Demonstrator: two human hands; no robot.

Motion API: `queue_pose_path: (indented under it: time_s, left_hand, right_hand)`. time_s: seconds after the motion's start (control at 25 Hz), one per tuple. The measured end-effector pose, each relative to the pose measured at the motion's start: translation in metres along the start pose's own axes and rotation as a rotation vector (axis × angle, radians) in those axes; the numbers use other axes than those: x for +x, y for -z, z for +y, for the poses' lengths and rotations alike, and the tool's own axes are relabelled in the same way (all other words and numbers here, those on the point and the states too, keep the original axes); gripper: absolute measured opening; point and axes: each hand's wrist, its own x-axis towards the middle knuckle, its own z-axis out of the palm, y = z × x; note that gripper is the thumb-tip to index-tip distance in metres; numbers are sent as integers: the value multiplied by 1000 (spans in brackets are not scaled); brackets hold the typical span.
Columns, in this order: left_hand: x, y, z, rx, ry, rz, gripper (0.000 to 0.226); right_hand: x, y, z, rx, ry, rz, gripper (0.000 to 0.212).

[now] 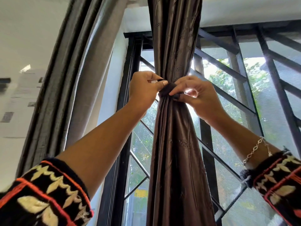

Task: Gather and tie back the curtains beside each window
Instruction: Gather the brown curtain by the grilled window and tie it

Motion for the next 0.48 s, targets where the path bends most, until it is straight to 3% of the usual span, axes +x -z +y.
queue_pose_path:
  time_s: [0.16, 0.36, 0.48]
  left_hand:
    - [6, -3, -1, 11, -35, 59, 9]
    - [14, 12, -17, -22, -39, 94, 12]
    - [12, 11, -23, -2, -14, -8, 16]
  right_hand:
    - [-1, 4, 1, 115, -18, 100, 30]
    - [-22, 22, 13, 87, -76, 117, 22]
    - [-23, 28, 15, 192, -99, 88, 29]
